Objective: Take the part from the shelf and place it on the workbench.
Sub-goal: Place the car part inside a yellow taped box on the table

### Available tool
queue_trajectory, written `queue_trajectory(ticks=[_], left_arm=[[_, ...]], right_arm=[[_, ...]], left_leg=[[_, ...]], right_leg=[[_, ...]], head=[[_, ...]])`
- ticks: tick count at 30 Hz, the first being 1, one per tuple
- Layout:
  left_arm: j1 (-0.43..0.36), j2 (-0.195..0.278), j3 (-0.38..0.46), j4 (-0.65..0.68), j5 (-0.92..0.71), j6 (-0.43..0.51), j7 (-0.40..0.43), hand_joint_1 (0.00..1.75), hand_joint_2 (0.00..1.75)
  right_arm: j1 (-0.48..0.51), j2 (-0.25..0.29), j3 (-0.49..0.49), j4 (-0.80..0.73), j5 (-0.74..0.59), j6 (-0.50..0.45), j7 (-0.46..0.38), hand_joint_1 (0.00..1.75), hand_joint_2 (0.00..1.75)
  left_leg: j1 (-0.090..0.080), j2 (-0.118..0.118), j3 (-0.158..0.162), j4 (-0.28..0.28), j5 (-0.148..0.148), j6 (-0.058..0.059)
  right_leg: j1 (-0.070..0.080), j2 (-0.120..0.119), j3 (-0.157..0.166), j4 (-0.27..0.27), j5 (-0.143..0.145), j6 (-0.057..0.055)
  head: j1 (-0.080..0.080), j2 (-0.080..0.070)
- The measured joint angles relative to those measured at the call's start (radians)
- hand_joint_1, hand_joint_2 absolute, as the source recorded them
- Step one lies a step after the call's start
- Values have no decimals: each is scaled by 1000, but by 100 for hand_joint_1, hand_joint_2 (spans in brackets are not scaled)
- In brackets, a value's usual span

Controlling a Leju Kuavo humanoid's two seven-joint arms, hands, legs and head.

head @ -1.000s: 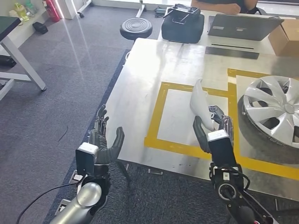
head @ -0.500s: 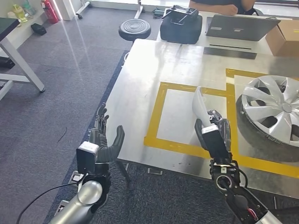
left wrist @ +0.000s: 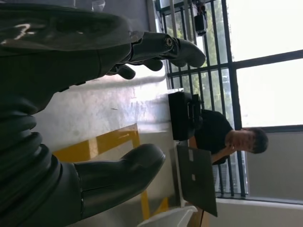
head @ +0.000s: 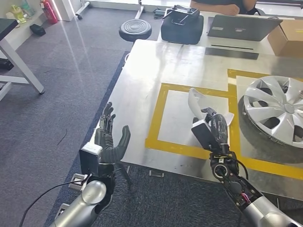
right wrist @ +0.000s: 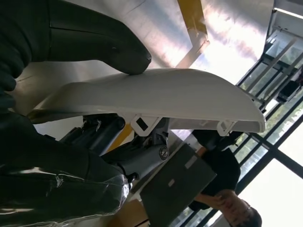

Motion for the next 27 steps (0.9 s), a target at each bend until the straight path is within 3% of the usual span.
queue_trajectory(ticks=[4,8,11,15,27], left_arm=[[-6,-6,-3,13,-9,4,-15,0,175],[-8,-8,-6,24,-9,4,-17,0,175],[-10,-10,-8,33,-5,4,-17,0,175],[-11,-9,-8,40,18,1,-17,0,0],[-13,1,-8,65,60,9,-2,0,0]], right_arm=[[-30,24,23,84,21,13,-8,175,175],[-49,44,38,143,22,14,-10,0,0],[-55,56,49,179,18,16,-11,0,0],[-55,65,59,205,-4,18,-19,0,0],[8,62,71,152,-174,-1,4,0,0]], left_leg=[[0,0,0,0,0,0],[0,0,1,0,0,0],[0,0,1,-3,0,0],[-1,0,1,-4,1,0],[-1,0,3,-12,4,-4]], right_leg=[[0,0,0,0,0,0],[0,0,0,0,0,0],[0,0,-1,-1,0,0],[-2,1,-2,-2,0,0],[-3,3,-5,-5,0,0]], head=[[-11,0],[-28,0],[-47,0],[-62,0],[-59,0]])
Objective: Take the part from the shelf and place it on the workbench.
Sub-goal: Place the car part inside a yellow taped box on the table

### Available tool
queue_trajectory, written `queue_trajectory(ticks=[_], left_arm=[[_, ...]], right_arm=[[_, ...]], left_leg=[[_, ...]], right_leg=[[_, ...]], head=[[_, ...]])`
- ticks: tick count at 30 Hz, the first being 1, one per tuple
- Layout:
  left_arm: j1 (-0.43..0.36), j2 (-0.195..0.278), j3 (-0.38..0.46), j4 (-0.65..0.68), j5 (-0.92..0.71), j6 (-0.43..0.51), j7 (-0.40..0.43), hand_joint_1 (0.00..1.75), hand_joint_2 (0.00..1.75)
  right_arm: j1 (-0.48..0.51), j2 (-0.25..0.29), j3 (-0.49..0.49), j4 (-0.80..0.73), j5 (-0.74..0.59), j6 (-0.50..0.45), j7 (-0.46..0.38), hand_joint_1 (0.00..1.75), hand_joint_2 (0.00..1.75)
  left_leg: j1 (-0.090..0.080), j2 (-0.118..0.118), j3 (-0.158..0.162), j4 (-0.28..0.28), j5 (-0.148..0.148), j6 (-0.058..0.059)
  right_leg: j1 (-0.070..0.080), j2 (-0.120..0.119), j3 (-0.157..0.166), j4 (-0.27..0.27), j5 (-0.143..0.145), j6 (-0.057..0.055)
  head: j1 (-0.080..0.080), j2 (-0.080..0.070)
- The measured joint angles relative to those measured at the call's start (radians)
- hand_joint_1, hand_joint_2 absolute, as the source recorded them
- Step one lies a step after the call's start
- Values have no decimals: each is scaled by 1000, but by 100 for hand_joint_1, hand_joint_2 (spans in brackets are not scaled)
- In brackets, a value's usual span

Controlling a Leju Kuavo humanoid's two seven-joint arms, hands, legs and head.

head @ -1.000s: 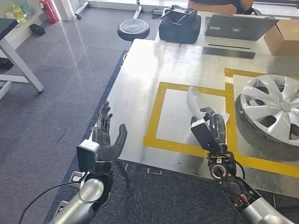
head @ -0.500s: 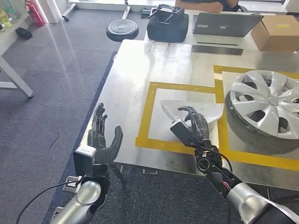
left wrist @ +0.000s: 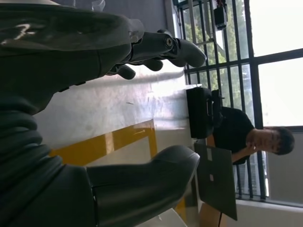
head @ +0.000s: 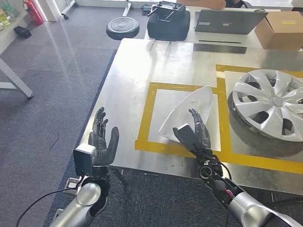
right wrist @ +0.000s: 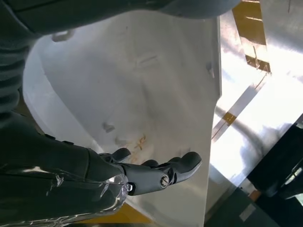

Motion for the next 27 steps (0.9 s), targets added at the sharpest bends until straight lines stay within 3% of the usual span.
queue_trajectory(ticks=[10,27], left_arm=[[15,21,0,2,-15,46,3,0,0],[31,27,0,1,-43,40,6,0,0]], right_arm=[[111,-20,-3,-254,-32,-15,27,0,0],[206,-46,-31,-567,-37,-9,17,0,0]], left_leg=[[0,0,0,-4,1,-2],[-1,0,5,-5,2,-3]], right_leg=[[0,3,-2,0,0,0],[0,2,5,0,2,-4]], head=[[-8,0],[-11,0]])
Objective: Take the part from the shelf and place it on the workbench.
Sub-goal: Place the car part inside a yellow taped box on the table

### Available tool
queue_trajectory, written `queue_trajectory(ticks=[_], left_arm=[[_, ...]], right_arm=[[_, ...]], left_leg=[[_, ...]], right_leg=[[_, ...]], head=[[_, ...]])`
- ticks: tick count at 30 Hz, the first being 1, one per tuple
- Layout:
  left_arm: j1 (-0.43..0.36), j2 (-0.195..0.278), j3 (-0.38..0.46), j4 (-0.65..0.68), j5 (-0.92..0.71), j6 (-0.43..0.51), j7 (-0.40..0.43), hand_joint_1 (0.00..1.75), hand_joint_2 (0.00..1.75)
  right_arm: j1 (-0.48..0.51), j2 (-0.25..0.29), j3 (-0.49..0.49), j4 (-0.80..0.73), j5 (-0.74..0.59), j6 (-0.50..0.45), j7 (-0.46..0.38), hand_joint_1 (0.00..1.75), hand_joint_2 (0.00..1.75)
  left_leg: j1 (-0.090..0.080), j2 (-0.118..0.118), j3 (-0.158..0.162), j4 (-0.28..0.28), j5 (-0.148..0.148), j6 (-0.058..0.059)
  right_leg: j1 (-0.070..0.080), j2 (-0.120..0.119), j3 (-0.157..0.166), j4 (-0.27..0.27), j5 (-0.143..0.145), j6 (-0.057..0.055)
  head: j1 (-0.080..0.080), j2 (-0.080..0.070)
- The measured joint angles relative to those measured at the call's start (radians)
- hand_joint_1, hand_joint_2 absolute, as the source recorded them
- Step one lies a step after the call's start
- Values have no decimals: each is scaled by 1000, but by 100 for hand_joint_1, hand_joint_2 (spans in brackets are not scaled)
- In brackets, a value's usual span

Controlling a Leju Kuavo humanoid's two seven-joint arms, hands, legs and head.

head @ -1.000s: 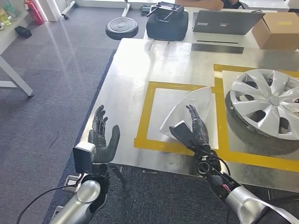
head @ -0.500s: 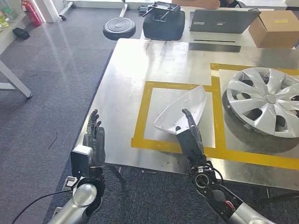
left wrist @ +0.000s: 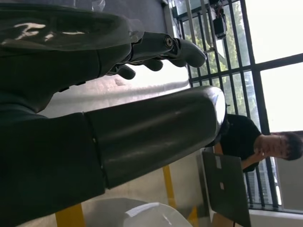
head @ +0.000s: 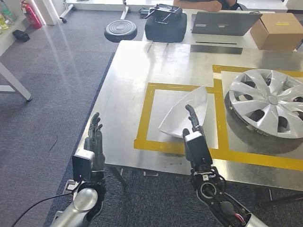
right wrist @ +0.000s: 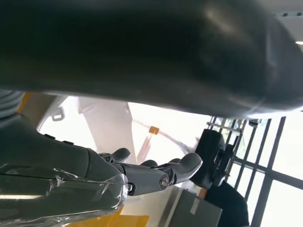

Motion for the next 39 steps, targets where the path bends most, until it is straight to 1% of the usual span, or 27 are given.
queue_trajectory(ticks=[7,10,12,13,14,16,17,18,19,20,21,22,23,24,26,27,29,30,31,32,33,34,35,36,37,38,39], left_arm=[[12,0,0,-1,-11,0,1,0,0],[17,0,0,-3,-16,-2,1,0,0],[18,0,0,-9,-19,-3,2,0,0],[19,-1,0,-11,-20,-4,3,0,0],[20,-2,0,-12,-21,-4,3,0,0],[25,-2,0,-12,-23,-6,4,0,0],[29,-2,0,-12,-24,-7,6,0,0],[33,-2,0,-12,-25,-8,7,0,0],[37,-2,0,-12,-26,-9,8,0,0],[38,-3,0,-12,-27,-11,9,0,0],[40,-3,0,-12,-28,-12,9,0,0],[39,-3,0,-12,-29,-12,10,0,0],[39,-4,0,-13,-30,-13,12,0,0],[39,-4,0,-14,-31,-13,13,0,0],[40,-4,0,-16,-35,-13,15,0,0],[41,-4,0,-17,-36,-13,16,0,0],[40,-4,0,-21,-38,-13,19,0,0],[39,-4,0,-23,-38,-13,21,0,0],[38,-4,0,-25,-39,-12,23,0,0],[39,-4,0,-25,-40,-11,25,0,0],[41,-4,0,-26,-40,-9,28,0,0],[42,-3,0,-26,-41,-8,30,0,0],[43,-3,0,-26,-41,-7,31,0,0],[43,-3,0,-27,-42,-6,31,0,0],[42,-3,0,-29,-43,-6,32,0,0],[41,-3,0,-31,-43,-5,31,0,0],[40,-4,0,-33,-44,-4,31,0,0]], right_arm=[[21,-8,-8,-72,22,-1,6,0,0],[32,-11,-8,-102,37,-8,15,0,0],[38,-14,-9,-125,47,-12,20,0,0],[41,-16,-9,-135,53,-13,23,0,0],[43,-18,-9,-144,58,-13,26,0,0],[49,-22,-9,-155,66,-14,32,0,0],[54,-24,-9,-160,69,-14,33,0,0],[59,-25,-9,-165,70,-14,35,0,0],[63,-26,-8,-170,71,-14,35,0,0],[65,-28,-8,-176,71,-14,36,0,0],[65,-29,-8,-180,72,-14,37,0,0],[66,-31,-8,-184,72,-13,38,0,0],[68,-32,-8,-189,73,-13,39,0,0],[72,-33,-8,-194,73,-12,39,0,0],[77,-33,-8,-206,78,-12,41,0,0],[77,-33,-7,-212,82,-11,42,0,0],[77,-34,-7,-227,89,-11,46,0,0],[78,-34,-7,-234,90,-10,49,0,0],[79,-34,-7,-239,91,-8,52,0,0],[81,-34,-7,-243,92,-5,55,0,0],[81,-34,-7,-245,94,-1,57,0,0],[82,-35,-6,-248,96,2,59,0,0],[81,-35,-6,-251,98,4,60,0,0],[81,-35,-6,-254,99,6,61,0,0],[80,-35,-6,-257,101,7,61,0,0],[80,-35,-6,-259,101,9,61,0,0],[80,-35,-6,-261,101,10,61,0,0]], left_leg=[[-1,0,0,2,-1,1],[-6,0,-1,4,1,11],[1,1,14,-28,16,21],[7,2,25,-46,24,25],[14,2,35,-61,30,27],[19,-1,43,-67,31,27],[23,-5,45,-66,29,24],[27,-12,46,-63,25,19],[34,-20,48,-58,20,11],[42,-30,50,-49,12,1],[49,-39,51,-38,2,-10],[53,-48,46,-23,-9,-22],[55,-55,36,-8,-15,-32],[56,-62,25,3,-17,-41],[58,-75,7,12,-13,-52],[59,-70,3,19,-15,-56],[57,-34,-33,85,-41,-60],[54,-10,-71,152,-65,-60],[52,4,-120,230,-91,-59],[49,9,-167,299,-108,-56],[46,11,-200,340,-109,-51],[41,12,-212,339,-88,-43],[34,16,-202,298,-49,-32],[25,27,-175,228,-4,-17],[13,54,-144,158,28,0],[2,79,-120,100,46,13],[-7,97,-106,66,53,21]], right_leg=[[-2,0,1,-1,1,1],[-6,0,3,-9,7,10],[-1,-3,4,-15,6,16],[0,-7,-3,0,-5,20],[0,-10,-19,36,-25,25],[-11,-15,-78,163,-79,38],[-19,-16,-107,221,-96,46],[-27,-18,-122,248,-95,55],[-36,-19,-117,235,-73,65],[-45,-17,-92,182,-35,76],[-52,-3,-61,118,-8,89],[-59,18,-29,60,8,98],[-62,37,-9,27,9,99],[-62,51,-2,19,-4,95],[-57,42,-3,26,-14,73],[-56,32,-3,28,-17,65],[-55,7,4,26,-23,48],[-52,-7,7,25,-26,41],[-47,-22,8,24,-29,36],[-42,-36,10,24,-32,31],[-37,-49,12,24,-34,27],[-32,-62,15,24,-37,24],[-26,-73,20,24,-40,20],[-22,-84,25,23,-42,17],[-16,-94,30,21,-45,16],[-13,-102,33,19,-47,16],[-11,-112,35,17,-48,18]], head=[[2,0],[-1,0],[-6,0],[-5,0],[-2,0],[11,0],[15,0],[18,0],[21,0],[25,0],[30,0],[39,0],[47,0],[50,0],[51,0],[47,0],[34,0],[25,0],[17,0],[11,0],[6,0],[1,0],[-4,0],[-8,0],[-9,0],[-9,0],[-9,0]])
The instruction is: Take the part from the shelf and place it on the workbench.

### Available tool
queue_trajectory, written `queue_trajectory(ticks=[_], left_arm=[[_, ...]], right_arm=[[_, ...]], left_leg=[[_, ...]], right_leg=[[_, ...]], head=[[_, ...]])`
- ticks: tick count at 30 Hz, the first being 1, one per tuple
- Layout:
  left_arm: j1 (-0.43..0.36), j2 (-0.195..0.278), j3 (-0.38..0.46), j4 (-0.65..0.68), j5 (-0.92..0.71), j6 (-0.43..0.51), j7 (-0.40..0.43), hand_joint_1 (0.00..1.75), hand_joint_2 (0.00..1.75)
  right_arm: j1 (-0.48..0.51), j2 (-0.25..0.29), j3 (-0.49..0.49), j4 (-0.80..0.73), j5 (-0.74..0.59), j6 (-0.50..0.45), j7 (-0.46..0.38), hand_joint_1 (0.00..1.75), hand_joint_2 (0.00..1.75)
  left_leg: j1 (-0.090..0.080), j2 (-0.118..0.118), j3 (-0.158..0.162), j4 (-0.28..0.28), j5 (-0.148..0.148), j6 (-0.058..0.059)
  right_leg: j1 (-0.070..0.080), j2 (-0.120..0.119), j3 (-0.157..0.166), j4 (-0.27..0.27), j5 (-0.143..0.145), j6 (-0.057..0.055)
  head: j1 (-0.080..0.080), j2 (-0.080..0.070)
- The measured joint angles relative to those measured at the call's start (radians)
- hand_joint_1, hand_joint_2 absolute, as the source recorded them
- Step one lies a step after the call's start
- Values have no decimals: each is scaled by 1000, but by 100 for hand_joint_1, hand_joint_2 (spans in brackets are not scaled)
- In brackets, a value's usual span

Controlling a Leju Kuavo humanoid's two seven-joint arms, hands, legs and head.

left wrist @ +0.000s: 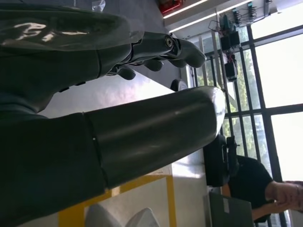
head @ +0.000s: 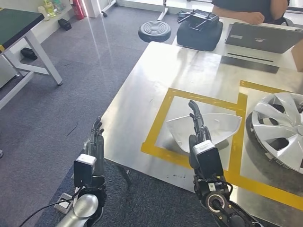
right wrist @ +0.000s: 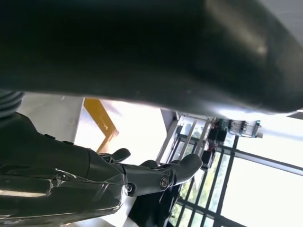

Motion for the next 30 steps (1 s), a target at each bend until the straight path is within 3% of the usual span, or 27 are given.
queue_trajectory(ticks=[1,3,5,7,8,9,10,12,14,16,18,19,21,23,25,26,27,29,30], left_arm=[[-1,0,0,-2,-1,1,0,0,0],[1,0,0,-4,-2,2,0,0,0],[2,-1,0,-7,-3,3,0,0,0],[2,-2,0,-8,-3,3,-1,0,0],[3,-3,0,-8,-3,3,-1,0,0],[4,-3,0,-8,-3,3,-1,0,0],[5,-3,0,-8,-3,3,-1,0,0],[7,-3,0,-8,-3,3,-1,0,0],[6,-3,0,-8,-3,3,-1,0,0],[4,-3,0,-9,-4,4,-1,0,0],[4,-2,0,-9,-5,5,-1,0,0],[5,-1,0,-10,-5,5,-1,0,0],[3,0,0,-11,-6,6,-1,0,0],[1,1,0,-12,-6,6,-1,0,0],[3,2,0,-12,-6,4,-1,0,0],[3,2,0,-12,-6,3,0,0,0],[3,3,0,-12,-6,1,0,0,0],[2,4,0,-12,-6,-1,0,0,0],[0,4,0,-12,-6,-1,0,0,0]], right_arm=[[0,0,0,-1,0,1,0,0,0],[-1,-1,1,-3,0,2,-1,0,0],[-2,-2,2,-6,-1,4,-2,0,0],[-2,-3,2,-6,-2,4,-3,0,0],[-1,-4,2,-6,-3,4,-3,0,0],[0,-5,3,-6,-4,4,-3,0,0],[1,-6,3,-6,-4,4,-3,0,0],[0,-7,4,-6,-8,5,-4,0,0],[-1,-9,5,-6,-12,6,-4,0,0],[-3,-11,6,-7,-14,7,-5,0,0],[-5,-11,7,-9,-14,8,-5,0,0],[-6,-11,8,-9,-14,9,-5,0,0],[-8,-12,9,-10,-14,10,-6,0,0],[-7,-12,9,-11,-14,10,-5,0,0],[-6,-12,10,-11,-15,11,-3,0,0],[-7,-12,11,-11,-15,11,-3,0,0],[-7,-12,12,-11,-15,11,-3,0,0],[-7,-12,12,-12,-15,12,-3,0,0],[-8,-12,12,-12,-15,12,-3,0,0]], left_leg=[[-6,7,3,-13,-3,4],[-3,-18,8,-30,4,3],[7,-42,19,-47,12,4],[12,-66,25,-53,15,6],[12,-79,25,-53,16,7],[12,-92,26,-52,15,7],[12,-107,27,-51,15,7],[13,-136,31,-47,11,3],[14,-162,29,-36,5,-4],[15,-183,15,-26,5,-14],[17,-200,2,-21,9,-25],[16,-192,-4,-13,5,-31],[16,-145,-40,59,-31,-44],[21,-99,-113,192,-84,-55],[27,-86,-168,275,-99,-60],[30,-83,-167,261,-80,-61],[32,-76,-145,210,-46,-61],[31,-44,-77,73,20,-58],[27,-23,-49,22,36,-55]], right_leg=[[1,-11,1,-3,-1,3],[1,-28,5,-6,-5,11],[-1,6,-7,31,-35,19],[-5,58,-59,150,-93,24],[-5,70,-91,217,-117,27],[-5,75,-116,263,-127,30],[-6,77,-126,274,-116,32],[-10,88,-96,190,-46,35],[-18,126,-45,69,11,33],[-22,152,-16,11,13,25],[-22,138,-7,-4,9,15],[-23,128,-5,-8,11,11],[-26,105,5,-15,12,1],[-24,79,9,-17,8,-7],[-23,53,11,-17,5,-9],[-23,41,12,-17,2,-8],[-23,29,16,-17,-1,-7],[-22,12,24,-17,-7,-2],[-19,6,27,-17,-10,2]], head=[[2,0],[0,0],[6,0],[23,0],[30,0],[37,0],[42,0],[52,0],[64,0],[70,0],[72,0],[71,0],[60,0],[47,0],[41,0],[36,0],[31,0],[21,0],[16,0]])
